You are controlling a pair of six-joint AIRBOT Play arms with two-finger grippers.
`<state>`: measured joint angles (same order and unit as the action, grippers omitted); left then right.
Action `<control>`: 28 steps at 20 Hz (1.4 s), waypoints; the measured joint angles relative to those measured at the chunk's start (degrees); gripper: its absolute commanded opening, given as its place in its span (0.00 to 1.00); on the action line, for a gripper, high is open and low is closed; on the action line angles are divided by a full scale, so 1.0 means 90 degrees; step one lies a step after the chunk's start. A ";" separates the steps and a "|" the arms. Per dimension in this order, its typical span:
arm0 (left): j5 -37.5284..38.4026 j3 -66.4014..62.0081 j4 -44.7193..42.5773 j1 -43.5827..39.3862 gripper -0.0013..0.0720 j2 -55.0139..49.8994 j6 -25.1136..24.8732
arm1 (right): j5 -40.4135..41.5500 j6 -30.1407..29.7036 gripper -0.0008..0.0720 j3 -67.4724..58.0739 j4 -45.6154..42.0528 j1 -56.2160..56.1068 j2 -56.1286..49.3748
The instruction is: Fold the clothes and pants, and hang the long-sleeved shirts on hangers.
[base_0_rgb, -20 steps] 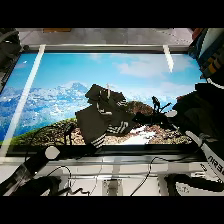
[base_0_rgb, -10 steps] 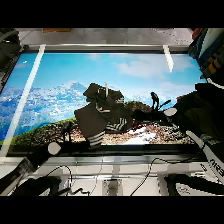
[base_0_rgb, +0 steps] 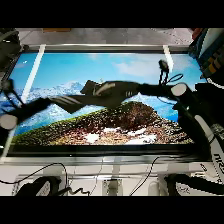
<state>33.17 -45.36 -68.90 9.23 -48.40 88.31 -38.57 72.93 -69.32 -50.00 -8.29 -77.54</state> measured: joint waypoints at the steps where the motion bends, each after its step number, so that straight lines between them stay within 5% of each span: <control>1: -0.0019 -0.0255 -0.0080 0.0216 0.03 -0.0049 -0.0109 | -0.0046 0.0051 0.04 -0.0277 -0.0061 0.0000 0.0000; 11: -0.1455 -0.1443 -0.0369 0.0772 0.03 -0.0478 -0.0646 | 0.0189 0.0770 0.04 -0.2062 -0.0952 0.0015 0.0002; 15: -0.0899 -0.1829 -0.0357 0.0770 0.03 -0.0772 -0.0646 | -0.0160 0.0925 0.04 -0.2414 -0.1331 0.0022 0.0000; 20: 0.0750 -0.1894 -0.0192 0.0709 0.04 -0.1110 -0.0680 | -0.1396 0.0974 0.04 -0.2514 -0.1812 0.0015 -0.0005; 21: 0.1146 -0.1824 -0.0051 0.0644 0.11 -0.1231 -0.0687 | -0.1562 0.0976 0.04 -0.2523 -0.1877 0.0015 -0.0005; 22: 0.1464 -0.1722 0.0148 0.0544 0.34 -0.1358 -0.0695 | -0.1712 0.0976 0.04 -0.2528 -0.1970 0.0015 -0.0002; 23: 0.1746 -0.1574 0.0459 0.0381 0.68 -0.1506 -0.0712 | -0.1838 0.0979 0.04 -0.2528 -0.2040 0.0012 -0.0005; 24: 0.1904 -0.1423 0.0748 0.0189 0.79 -0.1656 -0.0765 | -0.1933 0.0988 0.04 -0.2535 -0.2110 0.0015 -0.0005; 28: 0.2057 -0.0988 0.1979 -0.1066 0.79 -0.2492 -0.1120 | -0.2115 0.1001 0.04 -0.2538 -0.2222 0.0015 -0.0005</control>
<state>51.68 -54.26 -51.09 -0.36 -70.83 78.24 -57.60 81.93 -92.16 -70.00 -8.16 -77.58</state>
